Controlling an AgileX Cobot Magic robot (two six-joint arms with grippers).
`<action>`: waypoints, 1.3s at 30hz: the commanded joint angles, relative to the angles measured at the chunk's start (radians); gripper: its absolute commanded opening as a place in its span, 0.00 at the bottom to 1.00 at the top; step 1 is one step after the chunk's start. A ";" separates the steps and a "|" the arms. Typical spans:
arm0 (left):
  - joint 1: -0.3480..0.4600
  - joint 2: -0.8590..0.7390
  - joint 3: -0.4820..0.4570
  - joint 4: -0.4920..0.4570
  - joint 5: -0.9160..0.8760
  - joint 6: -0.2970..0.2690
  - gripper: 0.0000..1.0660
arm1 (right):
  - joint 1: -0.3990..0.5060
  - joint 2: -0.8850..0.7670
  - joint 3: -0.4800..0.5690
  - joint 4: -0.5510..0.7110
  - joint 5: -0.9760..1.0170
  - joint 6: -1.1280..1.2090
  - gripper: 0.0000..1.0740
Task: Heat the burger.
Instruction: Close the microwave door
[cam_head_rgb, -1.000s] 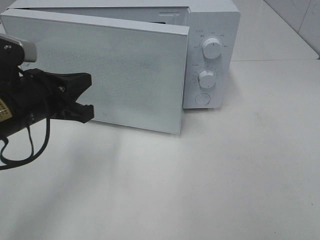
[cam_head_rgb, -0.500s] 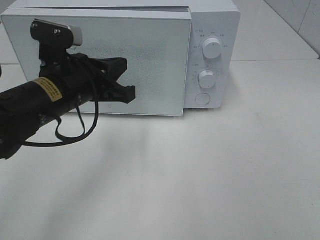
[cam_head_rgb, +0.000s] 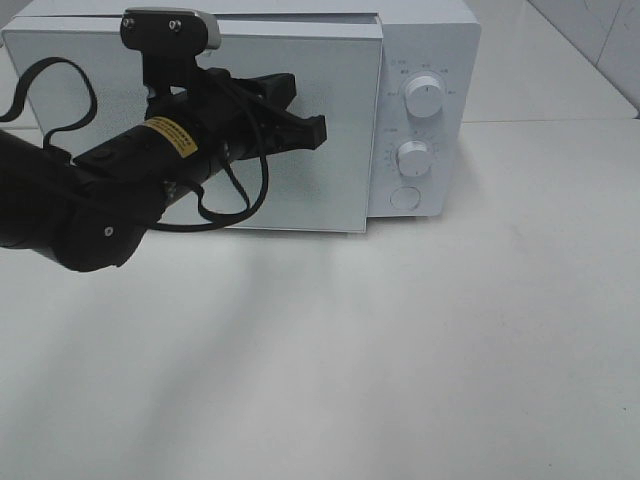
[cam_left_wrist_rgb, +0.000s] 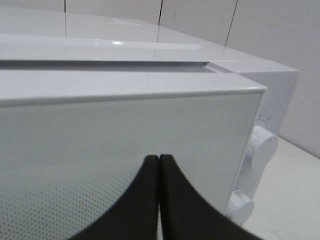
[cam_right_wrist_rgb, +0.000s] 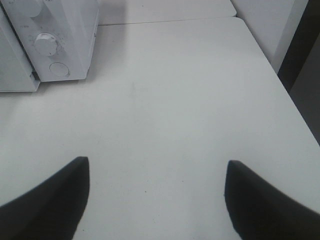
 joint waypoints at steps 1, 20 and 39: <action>-0.006 0.030 -0.062 -0.052 -0.006 0.004 0.00 | -0.007 -0.026 0.001 0.002 -0.008 -0.010 0.68; 0.010 0.154 -0.232 -0.087 0.041 0.039 0.00 | -0.007 -0.026 0.001 0.002 -0.008 -0.010 0.68; 0.049 0.125 -0.234 -0.066 0.091 0.059 0.00 | -0.007 -0.026 0.001 0.002 -0.008 -0.010 0.68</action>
